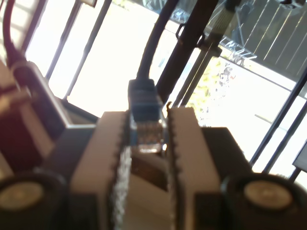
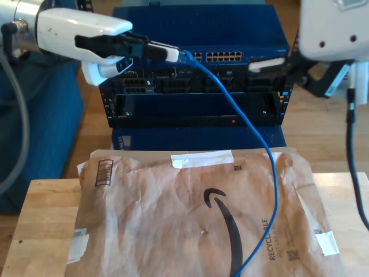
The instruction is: Grab the cable and plug it in
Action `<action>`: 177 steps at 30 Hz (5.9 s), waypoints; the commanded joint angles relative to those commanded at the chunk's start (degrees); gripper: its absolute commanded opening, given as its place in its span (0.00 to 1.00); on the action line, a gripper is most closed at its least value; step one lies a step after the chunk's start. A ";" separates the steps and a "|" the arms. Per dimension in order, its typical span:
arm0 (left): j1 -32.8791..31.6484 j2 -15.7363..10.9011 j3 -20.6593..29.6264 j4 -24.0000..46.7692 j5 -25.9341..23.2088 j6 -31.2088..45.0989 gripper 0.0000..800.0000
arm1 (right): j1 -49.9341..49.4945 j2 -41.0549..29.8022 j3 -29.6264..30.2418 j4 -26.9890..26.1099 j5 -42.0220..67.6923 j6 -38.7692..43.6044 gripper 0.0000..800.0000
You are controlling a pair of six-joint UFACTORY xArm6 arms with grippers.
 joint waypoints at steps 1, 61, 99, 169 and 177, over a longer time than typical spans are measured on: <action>0.00 0.44 0.00 -0.97 1.32 -0.53 0.00 | 1.67 0.00 0.26 -0.09 -1.41 -0.79 0.99; 0.70 3.52 3.08 -9.76 14.33 -3.08 0.01 | 20.92 -3.69 20.40 -0.18 -42.73 -13.98 0.54; 0.70 3.43 3.16 -9.76 16.70 -3.08 0.81 | 21.27 -3.69 20.92 0.88 -43.52 -13.45 0.01; 75.43 -21.63 48.70 82.64 -27.25 87.56 1.00 | -7.03 1.93 38.51 -9.41 -51.60 -9.41 0.01; 82.37 -22.77 53.01 82.81 -33.32 91.52 1.00 | -7.03 1.93 38.86 -9.49 -51.52 -9.58 0.01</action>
